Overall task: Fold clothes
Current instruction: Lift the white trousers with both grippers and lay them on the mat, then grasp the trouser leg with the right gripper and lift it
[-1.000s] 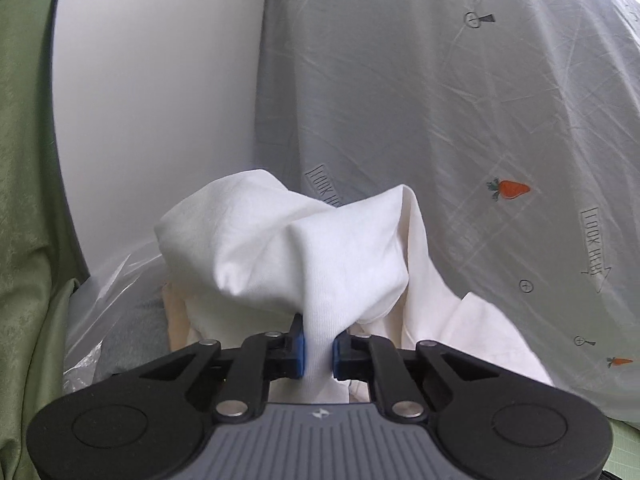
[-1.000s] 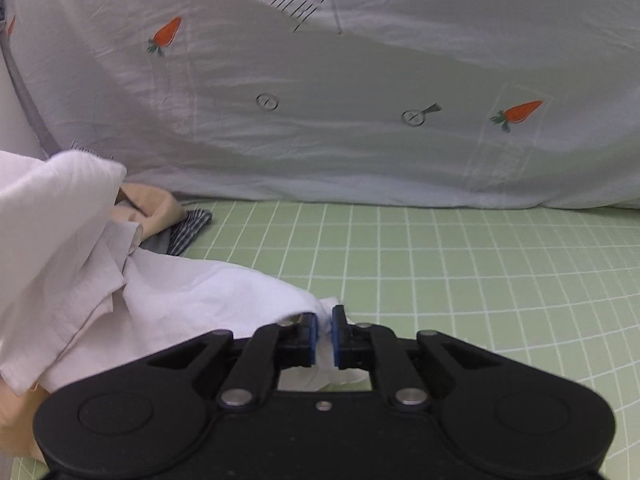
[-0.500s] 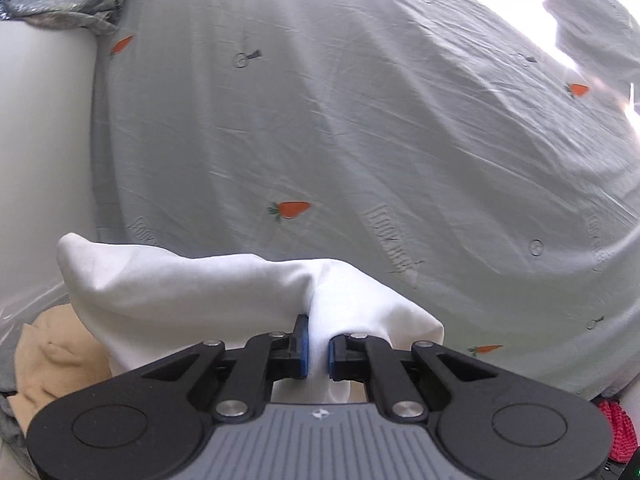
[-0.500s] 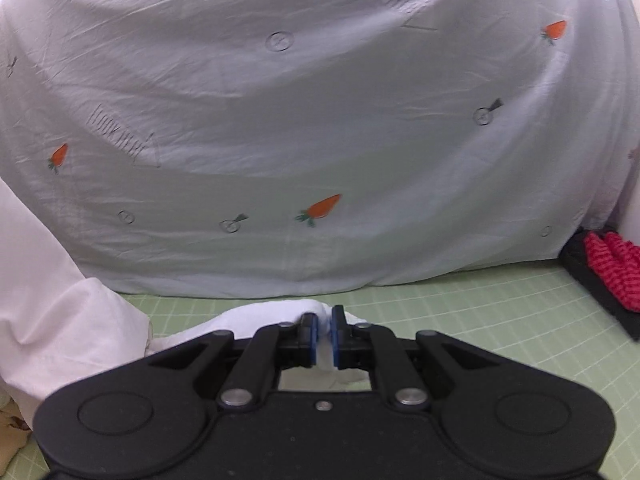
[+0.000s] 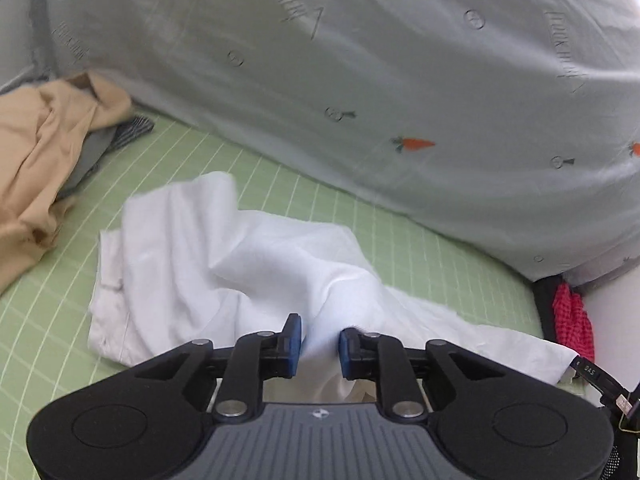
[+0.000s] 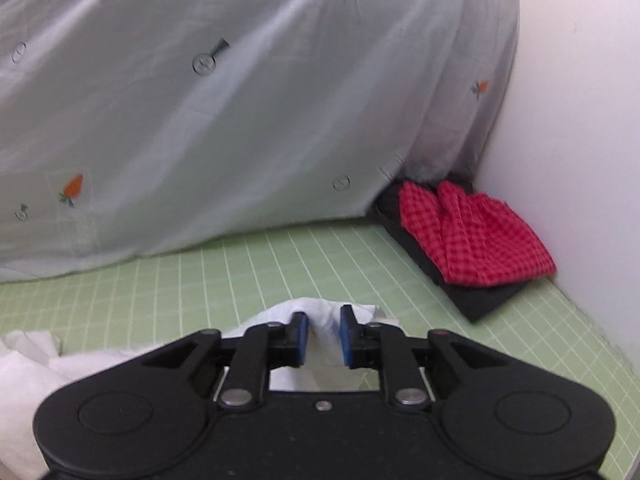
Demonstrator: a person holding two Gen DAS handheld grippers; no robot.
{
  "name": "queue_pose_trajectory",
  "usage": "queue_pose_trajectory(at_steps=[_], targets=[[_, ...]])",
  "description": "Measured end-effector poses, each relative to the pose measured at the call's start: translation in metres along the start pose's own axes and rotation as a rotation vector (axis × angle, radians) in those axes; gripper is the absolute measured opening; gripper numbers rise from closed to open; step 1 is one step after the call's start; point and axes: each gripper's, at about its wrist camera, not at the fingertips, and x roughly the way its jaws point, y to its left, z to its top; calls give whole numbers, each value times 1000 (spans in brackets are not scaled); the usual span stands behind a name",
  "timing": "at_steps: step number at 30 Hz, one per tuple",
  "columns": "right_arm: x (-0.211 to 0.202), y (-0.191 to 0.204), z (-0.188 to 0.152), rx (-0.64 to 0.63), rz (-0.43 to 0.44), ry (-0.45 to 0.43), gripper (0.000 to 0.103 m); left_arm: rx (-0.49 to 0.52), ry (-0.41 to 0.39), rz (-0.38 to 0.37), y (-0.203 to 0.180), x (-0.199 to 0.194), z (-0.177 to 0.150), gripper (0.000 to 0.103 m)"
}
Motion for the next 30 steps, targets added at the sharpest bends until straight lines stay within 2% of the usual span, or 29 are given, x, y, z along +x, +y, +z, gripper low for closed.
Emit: queue_pose_trajectory(at_steps=[1,2,3,4,7,11,16,28,30], targets=[[1,-1,-5,25,7,6,51,-8,10,35,5,3,-4,29],[2,-3,-10,50,13,12,66,-16,20,67,10,6,-8,33],[3,-4,-14,75,20,18,69,-22,24,67,12,8,-3,41],[5,-6,-19,101,26,25,69,-27,29,68,15,10,1,48],[7,-5,-30,171,48,40,70,-45,44,70,23,16,14,52],[9,20,-31,197,131,58,75,-67,64,74,33,24,31,58],[13,51,-40,200,206,104,77,-77,83,62,43,26,46,59],[49,103,-30,105,260,204,78,-66,117,12,62,21,71,65],[57,111,-28,87,272,224,78,-93,122,-1,66,22,70,65]])
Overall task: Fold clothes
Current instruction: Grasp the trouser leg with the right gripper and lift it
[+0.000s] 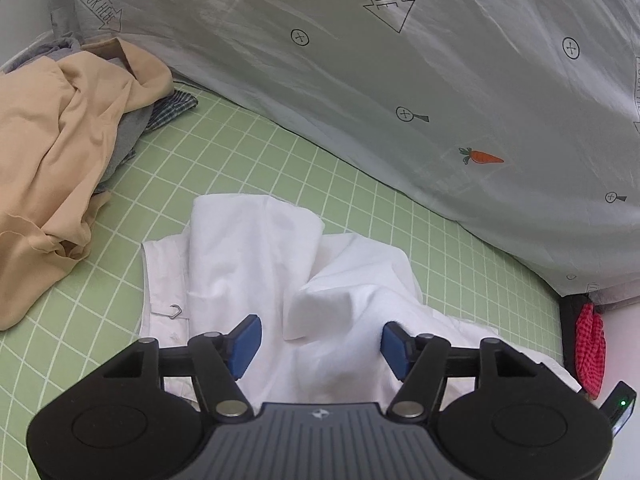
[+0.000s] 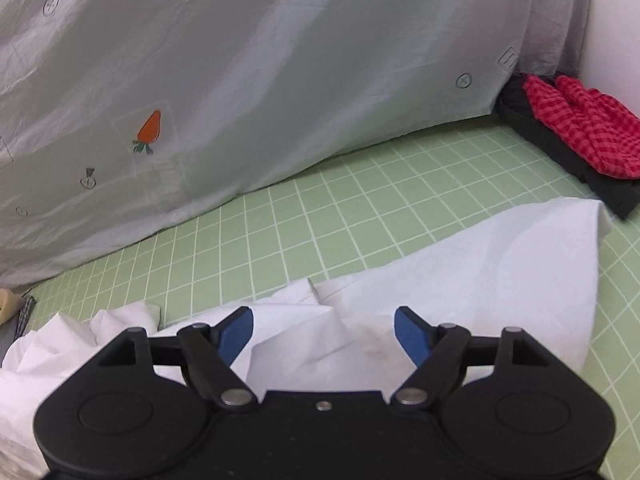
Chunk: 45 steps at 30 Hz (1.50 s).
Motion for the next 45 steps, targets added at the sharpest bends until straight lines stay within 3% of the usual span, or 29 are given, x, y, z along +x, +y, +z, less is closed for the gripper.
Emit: queue_pose_trajectory(at_steps=[2,4,6,8,9,13,16,19,26,35,38,40,42,45], targets=[[-6,0,-2,-29,-18,-12,77,-40,4,-16,5,0,-2,65],[-14,-1,-5,-59,-40,-29,64,-66,6,-19,9,-1,-5,66],[-22,-1,-8,-90,-62,-47,32,-73,4,-12,11,-4,-9,70],[-30,-2,-11,-120,-85,-64,16,-75,6,-7,12,-6,-14,71],[-34,-3,-12,-135,-96,-73,13,-74,9,-5,13,-6,-16,71],[-50,-4,-18,-196,-140,-107,9,-73,29,-37,16,-9,-23,76],[-69,-14,-10,-200,-232,-189,8,-69,29,-57,15,-10,-27,78],[-74,-34,-2,-153,-323,-222,8,-76,-5,-19,21,-14,-24,78],[-58,-69,-10,-42,-293,-114,9,-146,-20,71,43,1,-8,82],[-18,-83,-43,157,-190,78,10,-146,86,245,62,81,4,84],[-5,-79,-44,167,-193,96,11,-126,95,255,65,104,10,74],[5,-75,-42,162,-202,108,11,-143,99,252,67,118,16,38],[16,-69,-36,135,-223,118,11,-182,82,268,69,129,23,16],[33,-61,-21,96,-236,124,11,-151,23,315,60,144,41,9]])
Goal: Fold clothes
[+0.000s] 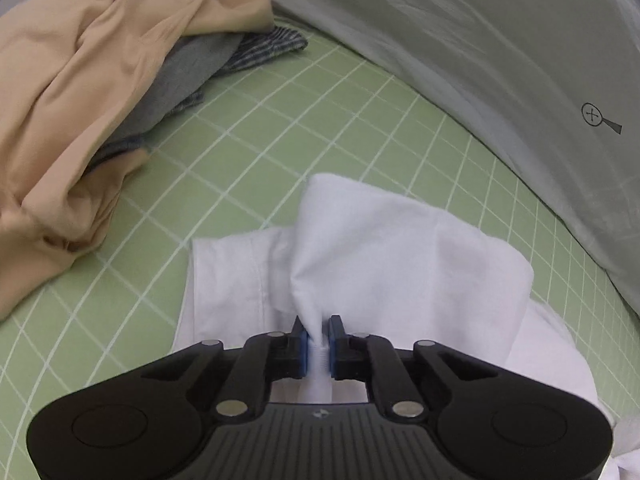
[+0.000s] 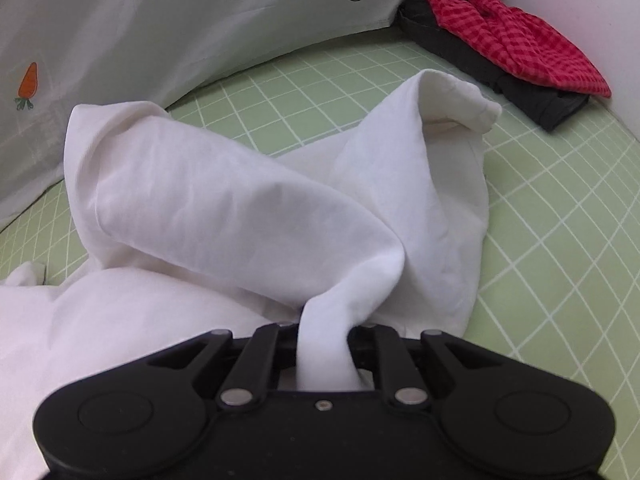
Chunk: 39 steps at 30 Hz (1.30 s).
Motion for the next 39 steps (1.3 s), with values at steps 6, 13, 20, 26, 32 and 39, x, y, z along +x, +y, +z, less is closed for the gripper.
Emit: queue_pose_trajectory(at_steps=[6,13,20,26,32,39], targets=[[45,41,69,-66,48,-96,11,34,-103,-44,-46,29,63,6],[51,74,121,-126,81,-232,10,99,-280,-136,-95,-12,101,5],[-9,12,53,-97,18,-213,7,127,-384,-116,-39,-103,46,5],[-60,-42,-4,-72,-37,-197,7,12,-275,-20,52,-136,-36,6],[-86,-63,-54,-10,-16,-140,40,-64,-115,51,85,-132,-91,28],[-110,-18,-29,-67,47,-307,83,-113,-179,-17,77,-147,-76,61]])
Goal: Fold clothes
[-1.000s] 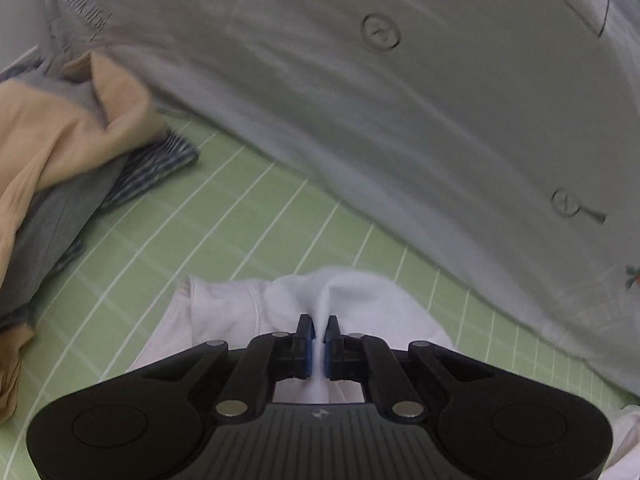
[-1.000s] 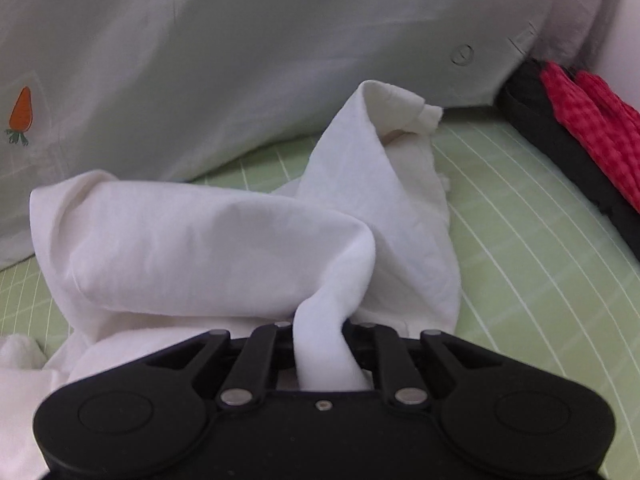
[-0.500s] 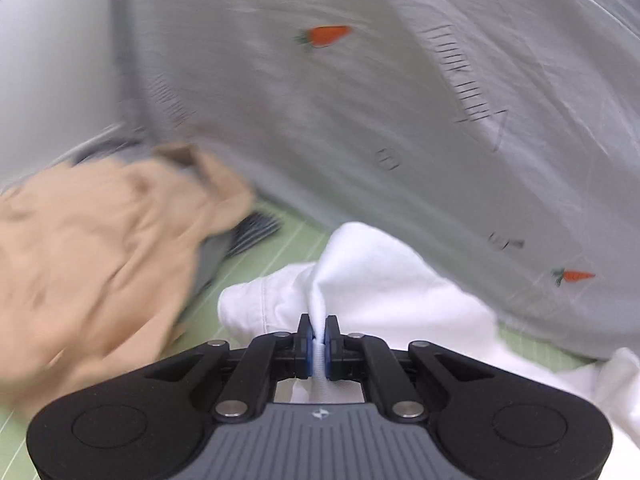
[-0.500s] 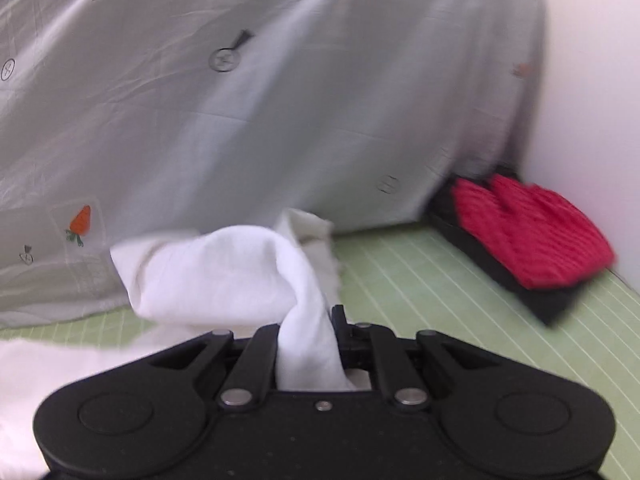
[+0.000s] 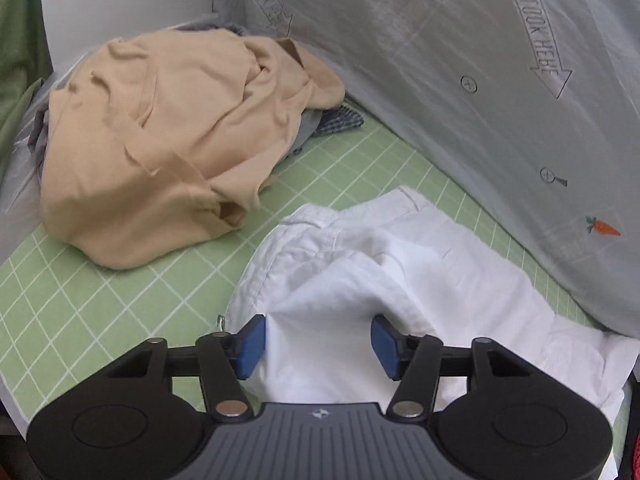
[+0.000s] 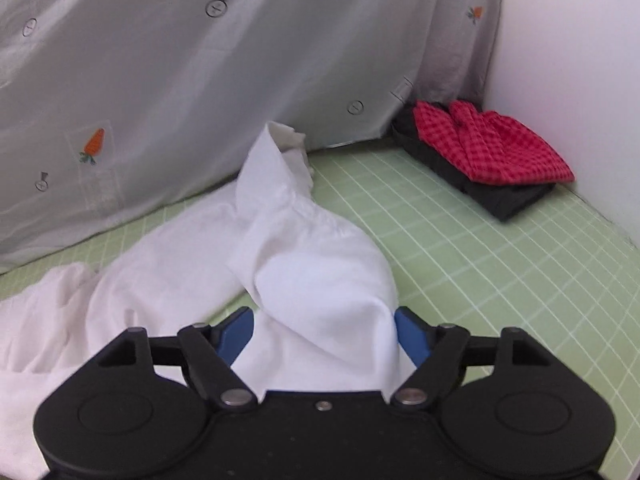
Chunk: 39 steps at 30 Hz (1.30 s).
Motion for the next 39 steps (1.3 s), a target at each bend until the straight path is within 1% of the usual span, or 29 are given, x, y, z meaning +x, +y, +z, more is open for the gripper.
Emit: queue_pose_trajectory(at_steps=[4,8,11,13,16,17,19,21,23,24,25,26,27,28,31,33,36,39], targets=[[30,18,7,-50,-9,36,85,3,-27,8,-10,2,13,66],[63,35,12,-103,-22,79,85,-2,-46,12,-18,4,23,66],[87,48,15,-142,-32,111,86,-18,-55,-12,-19,4,27,67],[103,56,18,-168,-38,132,86,-21,-64,-31,-20,6,30,73],[127,69,22,-208,-48,165,86,-32,-60,-17,-24,12,34,74],[135,74,23,-221,-51,175,86,-41,-60,-25,-24,12,35,74],[148,78,26,-236,-61,192,81,-59,-59,-40,-26,14,37,77],[153,73,30,-214,-58,199,68,-63,-44,-48,-29,18,37,79],[153,63,33,-184,-43,196,43,-59,-18,-40,-33,26,36,79],[148,58,35,-172,-34,182,33,-58,-5,-35,-35,30,35,78],[143,53,37,-162,-25,164,19,-63,8,-23,-36,33,33,72],[134,47,39,-156,-30,137,15,-71,16,-5,-35,35,31,64],[123,40,42,-153,-46,101,10,-76,23,12,-34,37,29,42],[111,33,45,-151,-65,62,9,-68,24,22,-32,37,27,22],[70,4,55,-122,-126,-38,8,-73,4,5,-19,26,21,15],[44,-19,58,-92,-162,-82,8,-76,-26,-2,-7,10,16,14],[10,-54,52,-52,-207,-117,8,-86,-57,0,18,-13,6,14],[-19,-82,30,-23,-226,-114,8,-109,-59,27,47,-30,-10,14]])
